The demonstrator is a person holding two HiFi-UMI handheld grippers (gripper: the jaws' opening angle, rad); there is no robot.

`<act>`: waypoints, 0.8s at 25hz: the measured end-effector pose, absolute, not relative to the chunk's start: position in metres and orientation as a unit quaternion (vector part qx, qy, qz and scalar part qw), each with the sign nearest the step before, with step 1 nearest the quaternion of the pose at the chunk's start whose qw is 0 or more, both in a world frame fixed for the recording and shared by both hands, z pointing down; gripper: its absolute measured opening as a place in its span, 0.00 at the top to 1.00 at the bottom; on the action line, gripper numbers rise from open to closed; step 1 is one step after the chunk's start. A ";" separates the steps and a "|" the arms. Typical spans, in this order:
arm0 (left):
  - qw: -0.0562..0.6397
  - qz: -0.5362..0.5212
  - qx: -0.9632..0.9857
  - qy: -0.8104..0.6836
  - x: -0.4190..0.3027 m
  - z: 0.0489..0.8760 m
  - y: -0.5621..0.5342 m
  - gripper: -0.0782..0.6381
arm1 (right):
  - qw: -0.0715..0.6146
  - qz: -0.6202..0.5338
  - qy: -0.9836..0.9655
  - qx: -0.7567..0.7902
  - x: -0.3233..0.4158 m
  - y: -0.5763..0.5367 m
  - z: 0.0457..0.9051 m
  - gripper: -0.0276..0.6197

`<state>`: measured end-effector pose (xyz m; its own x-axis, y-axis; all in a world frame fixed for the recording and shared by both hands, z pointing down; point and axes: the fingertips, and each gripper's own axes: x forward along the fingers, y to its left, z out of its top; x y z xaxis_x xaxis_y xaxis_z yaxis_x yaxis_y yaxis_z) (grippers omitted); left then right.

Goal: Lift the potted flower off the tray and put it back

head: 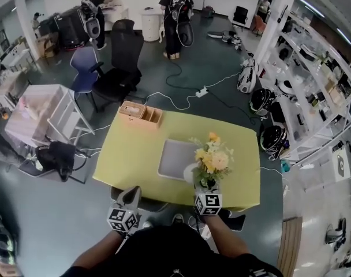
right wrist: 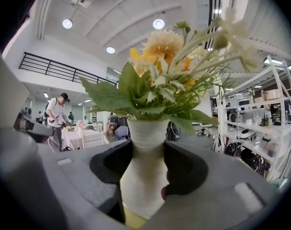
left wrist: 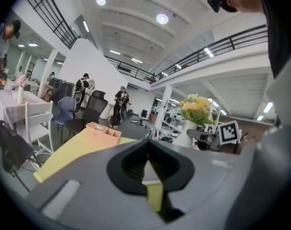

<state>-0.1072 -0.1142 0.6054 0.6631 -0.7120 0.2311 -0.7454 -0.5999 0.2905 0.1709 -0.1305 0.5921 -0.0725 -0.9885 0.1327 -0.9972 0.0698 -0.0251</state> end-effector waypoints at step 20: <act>0.215 0.098 0.814 -0.531 -0.154 0.641 -0.089 0.88 | 0.080 0.067 -0.735 0.670 0.225 -0.253 0.698 0.63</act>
<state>-0.1545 -0.0886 0.6411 0.4178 -0.8214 0.3881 -0.9060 -0.3446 0.2459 0.2250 -0.2528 0.6983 -0.0896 -0.9744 0.2064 -0.9956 0.0933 0.0084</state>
